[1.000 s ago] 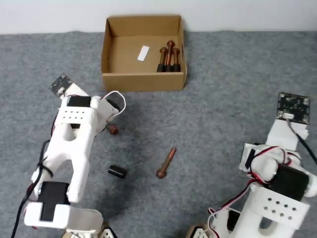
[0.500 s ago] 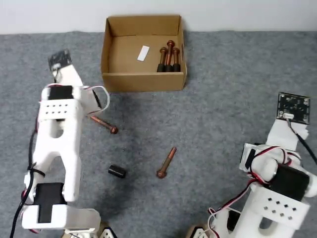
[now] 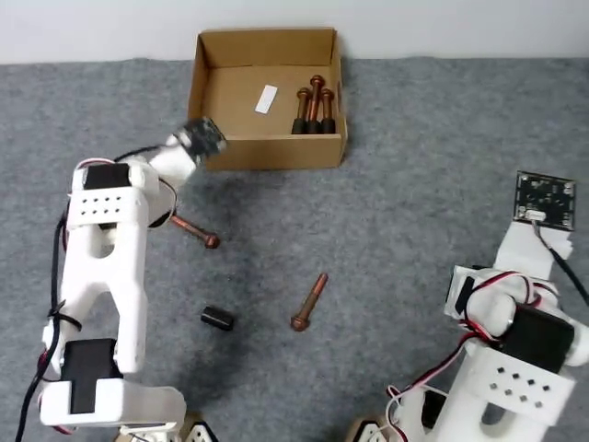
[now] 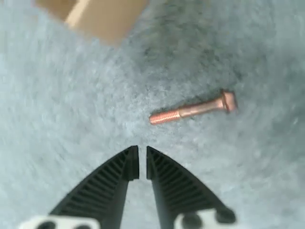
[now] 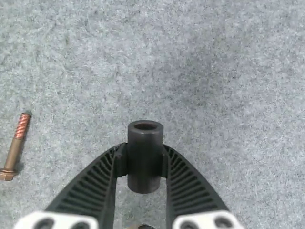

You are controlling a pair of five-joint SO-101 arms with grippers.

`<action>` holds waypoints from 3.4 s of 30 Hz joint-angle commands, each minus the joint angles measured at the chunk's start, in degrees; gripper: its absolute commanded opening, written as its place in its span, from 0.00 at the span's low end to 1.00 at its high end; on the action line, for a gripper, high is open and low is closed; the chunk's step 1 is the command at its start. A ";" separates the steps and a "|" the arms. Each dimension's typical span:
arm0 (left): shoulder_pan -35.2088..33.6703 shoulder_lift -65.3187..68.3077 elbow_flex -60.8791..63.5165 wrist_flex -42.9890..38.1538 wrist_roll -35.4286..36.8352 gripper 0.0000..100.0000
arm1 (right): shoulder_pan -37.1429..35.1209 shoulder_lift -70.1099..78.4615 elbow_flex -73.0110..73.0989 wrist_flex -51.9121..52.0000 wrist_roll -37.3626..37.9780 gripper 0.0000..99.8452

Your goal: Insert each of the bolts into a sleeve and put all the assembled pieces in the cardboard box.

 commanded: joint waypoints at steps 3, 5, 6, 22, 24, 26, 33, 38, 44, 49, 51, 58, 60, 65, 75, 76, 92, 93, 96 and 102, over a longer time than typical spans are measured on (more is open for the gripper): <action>-0.26 -2.02 2.33 -2.37 -16.44 0.03 | 0.75 -0.84 -0.53 -0.75 -0.44 0.01; -0.26 -2.02 2.42 -2.37 -21.01 0.04 | 0.75 -0.84 -0.53 -0.75 -0.44 0.01; -0.18 -2.02 2.42 -2.37 -23.12 0.04 | 0.75 -0.84 -0.53 -0.75 -0.44 0.01; 6.86 7.65 -0.40 -2.11 -28.48 0.15 | 0.75 -0.84 -0.53 -0.66 -0.44 0.01; 6.86 10.46 -2.68 -2.20 -28.48 0.15 | 0.75 -0.84 -0.53 -0.66 -0.44 0.01; 6.86 13.63 -5.23 -2.20 -28.48 0.15 | 0.75 -0.84 -0.53 -0.66 -0.44 0.01; 6.86 24.00 -13.58 -1.93 -28.31 0.15 | 0.75 -0.84 -0.53 -0.57 -0.44 0.01; 7.56 27.25 -14.29 -1.93 -28.22 0.15 | 0.75 -0.84 -0.53 -0.57 -0.44 0.01; 10.37 27.43 -14.29 -1.93 -27.87 0.13 | 0.57 -0.84 -0.53 -0.57 -0.44 0.01; 12.84 27.69 -14.29 -1.85 -26.37 0.03 | 0.57 -0.84 -0.62 -0.57 -0.44 0.01; 12.92 27.69 -14.29 -1.58 -26.37 0.00 | 0.57 -0.84 -0.70 -0.57 -0.44 0.01; 13.54 27.34 -16.31 8.88 -26.11 0.00 | 0.48 -0.84 -0.70 -0.48 -0.44 0.01; 14.15 27.34 -19.12 13.63 -25.85 0.00 | 0.48 -0.84 -0.70 -0.48 -0.44 0.01; 16.18 27.34 -28.88 25.32 -17.93 0.00 | 0.48 -0.84 -0.79 -0.48 -0.44 0.01; 18.90 27.25 -45.05 33.76 18.64 0.00 | 0.40 -0.84 -0.79 -0.13 0.00 0.01; 18.90 26.90 -46.29 33.85 24.09 0.00 | 0.31 -0.84 -0.79 0.31 0.00 0.01; 25.58 -9.05 -32.84 33.67 62.86 0.00 | -4.18 -16.75 1.67 1.80 -0.35 0.01; 25.49 -10.55 -31.96 33.67 65.14 0.00 | -5.23 -18.42 2.55 1.10 -0.44 0.01; 25.49 -14.33 -29.85 33.58 70.42 0.00 | -6.64 -21.93 6.77 -2.15 -0.88 0.01; 25.49 -21.36 -24.13 32.62 78.95 0.00 | -7.87 -24.22 13.36 -7.96 -8.62 0.01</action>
